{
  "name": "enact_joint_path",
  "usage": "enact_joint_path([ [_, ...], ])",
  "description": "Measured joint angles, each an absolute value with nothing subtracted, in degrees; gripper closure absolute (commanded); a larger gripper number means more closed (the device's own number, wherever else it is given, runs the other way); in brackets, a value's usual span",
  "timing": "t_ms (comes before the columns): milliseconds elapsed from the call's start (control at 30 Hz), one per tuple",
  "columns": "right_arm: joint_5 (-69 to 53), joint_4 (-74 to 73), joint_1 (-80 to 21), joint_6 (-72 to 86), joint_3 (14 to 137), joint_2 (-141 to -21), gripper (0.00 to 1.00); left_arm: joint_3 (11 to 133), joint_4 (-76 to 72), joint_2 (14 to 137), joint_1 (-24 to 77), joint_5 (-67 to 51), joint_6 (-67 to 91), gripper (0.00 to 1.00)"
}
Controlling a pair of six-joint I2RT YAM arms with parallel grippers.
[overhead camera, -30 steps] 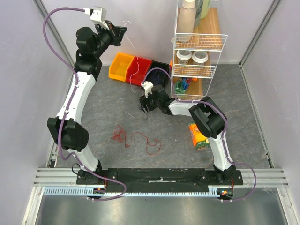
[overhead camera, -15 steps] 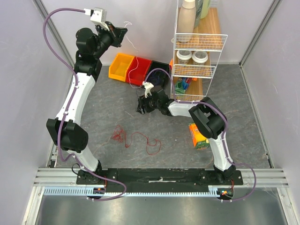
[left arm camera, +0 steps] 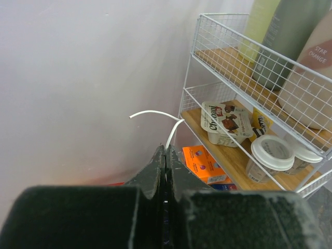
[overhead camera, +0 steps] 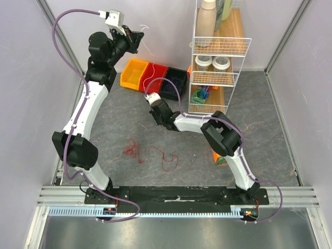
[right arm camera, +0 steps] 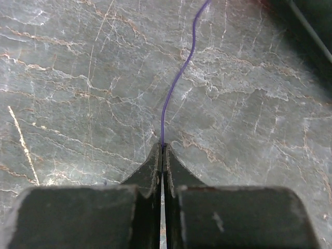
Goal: Untangle the cables
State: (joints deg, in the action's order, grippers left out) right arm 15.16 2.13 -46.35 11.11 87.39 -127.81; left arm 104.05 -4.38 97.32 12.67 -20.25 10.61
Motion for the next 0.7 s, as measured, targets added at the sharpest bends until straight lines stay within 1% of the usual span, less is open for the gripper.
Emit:
enact_joint_path([
  [200,22.31,2.63,-48.23,8.45,85.73,-126.69,1.00,103.50,-3.03,96.27,14.52,-14.50,5.69,0.98],
  [300,25.26,2.63,-48.05,8.10,82.48,-122.17,1.00,103.15,-3.03,96.01,15.18,-11.42,3.79,0.98],
  [467,29.93,6.11,-47.72,7.38,82.17,-112.77,1.00,102.67,-2.63,96.05,15.18,-6.94,1.76,0.98],
  [567,32.47,9.13,-47.31,6.35,83.83,-109.65,1.00,102.65,-2.68,96.09,15.07,-5.43,1.45,0.98],
  [700,33.63,10.46,-46.04,5.15,88.60,-110.78,1.00,102.65,-3.01,96.82,14.85,-5.02,1.48,0.98],
])
